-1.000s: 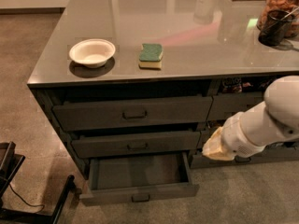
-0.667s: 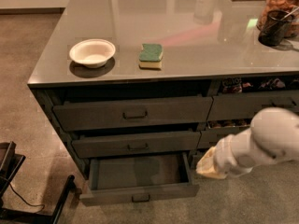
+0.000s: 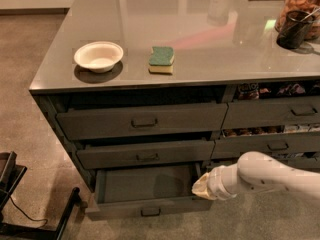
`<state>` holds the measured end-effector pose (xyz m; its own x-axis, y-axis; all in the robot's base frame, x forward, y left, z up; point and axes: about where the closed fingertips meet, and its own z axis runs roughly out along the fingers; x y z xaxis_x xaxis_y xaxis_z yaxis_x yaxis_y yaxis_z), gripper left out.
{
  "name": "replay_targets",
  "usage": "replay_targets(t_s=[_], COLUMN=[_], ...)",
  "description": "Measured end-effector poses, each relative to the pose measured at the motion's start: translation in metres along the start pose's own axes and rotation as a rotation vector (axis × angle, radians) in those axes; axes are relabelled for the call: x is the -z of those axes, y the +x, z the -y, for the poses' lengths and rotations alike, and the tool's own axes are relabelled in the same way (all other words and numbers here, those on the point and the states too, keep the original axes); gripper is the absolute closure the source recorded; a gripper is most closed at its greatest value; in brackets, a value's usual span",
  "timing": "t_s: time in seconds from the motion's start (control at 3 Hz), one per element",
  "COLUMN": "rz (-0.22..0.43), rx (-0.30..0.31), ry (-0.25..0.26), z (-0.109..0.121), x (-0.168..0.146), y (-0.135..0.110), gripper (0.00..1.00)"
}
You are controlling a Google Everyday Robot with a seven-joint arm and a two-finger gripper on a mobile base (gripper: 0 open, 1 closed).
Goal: Close bottom drawer
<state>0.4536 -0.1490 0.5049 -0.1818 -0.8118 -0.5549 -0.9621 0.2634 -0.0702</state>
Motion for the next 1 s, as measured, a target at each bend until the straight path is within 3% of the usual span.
replay_targets(t_s=[0.33, 0.67, 1.0], rz=[0.033, 0.049, 0.049], rx=[-0.054, -0.099, -0.099], ry=[-0.013, -0.072, -0.072], z=[0.016, -0.007, -0.007], x=[-0.069, -0.102, -0.102], y=[0.029, 0.044, 0.044], gripper=[1.0, 1.0, 1.0])
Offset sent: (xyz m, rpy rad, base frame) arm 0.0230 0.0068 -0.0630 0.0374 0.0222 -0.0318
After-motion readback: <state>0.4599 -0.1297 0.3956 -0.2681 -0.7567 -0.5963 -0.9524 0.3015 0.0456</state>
